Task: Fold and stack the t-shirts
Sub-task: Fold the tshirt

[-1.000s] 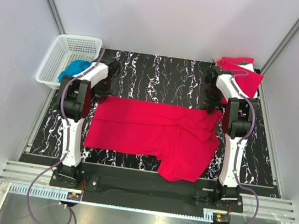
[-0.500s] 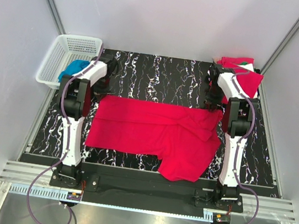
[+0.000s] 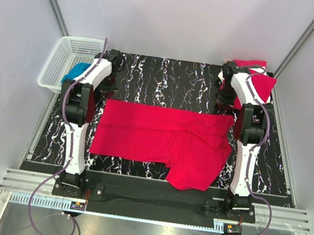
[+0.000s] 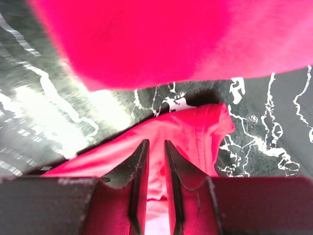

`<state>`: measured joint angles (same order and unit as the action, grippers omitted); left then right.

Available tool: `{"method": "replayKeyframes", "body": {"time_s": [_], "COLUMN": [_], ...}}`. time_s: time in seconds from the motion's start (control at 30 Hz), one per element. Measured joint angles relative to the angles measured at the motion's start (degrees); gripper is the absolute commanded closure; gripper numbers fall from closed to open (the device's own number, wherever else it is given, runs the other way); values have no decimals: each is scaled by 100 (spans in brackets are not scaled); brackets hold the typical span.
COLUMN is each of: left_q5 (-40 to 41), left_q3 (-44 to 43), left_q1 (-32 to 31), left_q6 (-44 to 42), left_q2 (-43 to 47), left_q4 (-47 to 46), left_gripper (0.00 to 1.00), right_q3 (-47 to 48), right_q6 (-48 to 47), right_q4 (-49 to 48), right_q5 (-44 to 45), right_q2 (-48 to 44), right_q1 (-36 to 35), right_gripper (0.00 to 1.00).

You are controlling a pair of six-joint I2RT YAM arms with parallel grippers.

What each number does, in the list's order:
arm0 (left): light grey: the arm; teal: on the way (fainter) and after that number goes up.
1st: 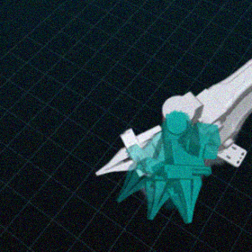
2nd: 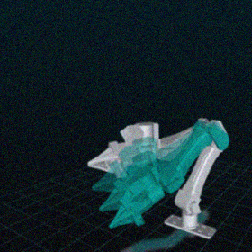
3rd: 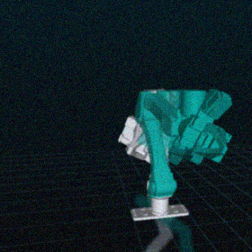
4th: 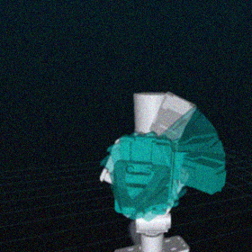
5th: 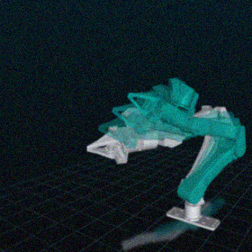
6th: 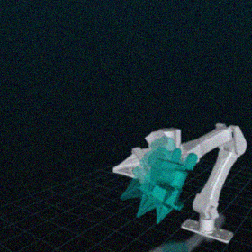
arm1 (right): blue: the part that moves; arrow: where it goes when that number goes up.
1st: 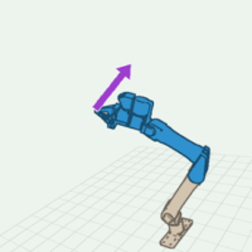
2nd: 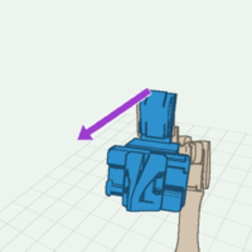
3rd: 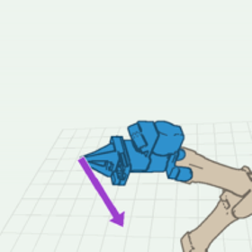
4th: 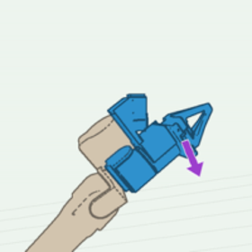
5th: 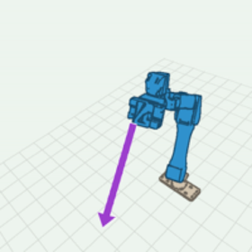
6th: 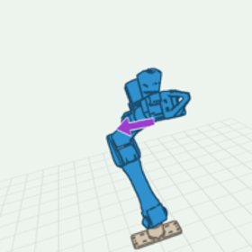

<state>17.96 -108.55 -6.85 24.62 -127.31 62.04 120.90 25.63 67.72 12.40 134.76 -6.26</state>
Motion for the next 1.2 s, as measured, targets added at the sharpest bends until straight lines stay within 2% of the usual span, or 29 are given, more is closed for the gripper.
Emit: {"method": "replayKeyframes", "body": {"time_s": [0.13, 0.2, 0.27, 0.33, 0.47, 0.7, 1.07, 1.1, 1.13, 1.2], "left_q5": [-92, -197, -319, -424, -756, -1329, -1274, -1248, -1217, -1169], "left_q3": [-149, -85, 151, 446, 984, 1270, 1274, 1283, 1305, 1353], "left_q1": [-28, -48, -72, -133, -330, -581, -1056, -1040, -1032, -1025], "left_q6": [-7, -20, -39, -70, -87, -107, -109, -109, -109, -107], "left_q2": [188, 363, 640, 966, 1578, 1655, 1694, 1720, 1753, 1810], "left_q4": [107, 122, 90, 85, -2, -212, -136, -125, -118, -87], "left_gripper": [86, 84, 79, 76, 75, 75, 75, 75, 75, 75], "right_q3": [66, -101, -649, -1139, -1891, -2299, -2839, -2848, -2881, -2940], "right_q6": [-20, -33, -44, -44, -35, -101, -431, -446, -461, -476], "right_q4": [50, -11, -195, -258, -452, -710, -1285, -1331, -1401, -1480], "right_q5": [-168, -315, -544, -723, -1172, -1735, -2398, -2448, -2527, -2601], "right_q2": [-264, -511, -957, -1349, -1893, -1917, -1744, -1703, -1674, -1650], "right_q1": [0, 0, 0, -9, -22, -90, -120, -122, -125, -127], "right_gripper": [75, 71, 66, 66, 66, 65, 63, 62, 54, 53]}}
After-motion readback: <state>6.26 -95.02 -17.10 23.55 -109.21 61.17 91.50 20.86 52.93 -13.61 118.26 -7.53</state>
